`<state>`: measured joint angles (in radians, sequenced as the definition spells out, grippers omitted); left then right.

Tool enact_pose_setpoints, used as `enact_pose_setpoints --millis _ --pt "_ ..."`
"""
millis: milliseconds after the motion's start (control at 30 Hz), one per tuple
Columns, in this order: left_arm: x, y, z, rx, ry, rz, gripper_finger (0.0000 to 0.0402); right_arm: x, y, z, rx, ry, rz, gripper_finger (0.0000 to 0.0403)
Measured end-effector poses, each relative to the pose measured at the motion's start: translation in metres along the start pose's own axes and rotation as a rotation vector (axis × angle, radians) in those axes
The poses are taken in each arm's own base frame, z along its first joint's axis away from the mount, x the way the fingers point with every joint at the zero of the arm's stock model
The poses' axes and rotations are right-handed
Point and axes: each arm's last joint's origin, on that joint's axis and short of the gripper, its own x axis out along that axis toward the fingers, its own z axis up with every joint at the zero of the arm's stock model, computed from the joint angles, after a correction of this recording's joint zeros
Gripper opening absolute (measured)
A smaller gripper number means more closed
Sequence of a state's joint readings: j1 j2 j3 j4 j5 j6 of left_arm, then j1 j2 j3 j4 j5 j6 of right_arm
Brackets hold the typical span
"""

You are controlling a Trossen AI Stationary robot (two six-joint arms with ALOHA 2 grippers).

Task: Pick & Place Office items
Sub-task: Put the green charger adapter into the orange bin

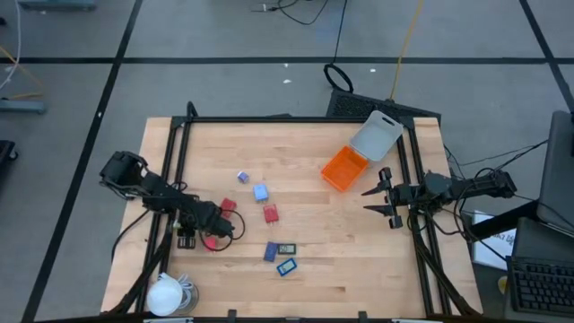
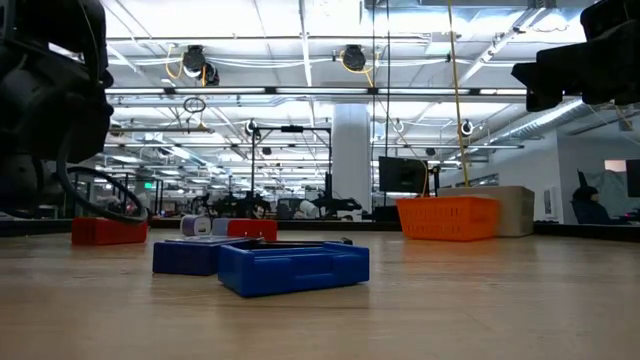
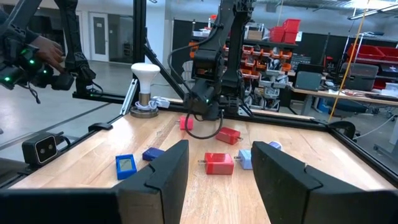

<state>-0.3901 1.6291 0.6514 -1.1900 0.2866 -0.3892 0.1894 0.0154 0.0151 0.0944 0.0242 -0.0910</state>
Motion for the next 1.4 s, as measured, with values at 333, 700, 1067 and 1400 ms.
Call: enact_pose_setpoints --millis 333,700,1067,1400 --pt "-0.007 -0.002 0.005 -0.002 -0.056 0.032 0.0152 0.000 0.000 0.000 0.000 0.000 0.000 0.0167" --pt "-0.043 -0.001 0.002 -0.046 -0.323 -0.016 0.0132 0.000 0.000 0.000 0.000 0.000 0.000 0.0167" --pt "-0.127 -0.007 -0.025 -0.135 -0.905 -0.068 0.0132 0.000 0.000 0.000 0.000 0.001 0.000 0.0167" --pt "-0.208 -0.012 -0.022 -0.086 -1.626 0.123 0.0132 0.000 0.000 0.000 0.000 0.000 0.000 0.0167"
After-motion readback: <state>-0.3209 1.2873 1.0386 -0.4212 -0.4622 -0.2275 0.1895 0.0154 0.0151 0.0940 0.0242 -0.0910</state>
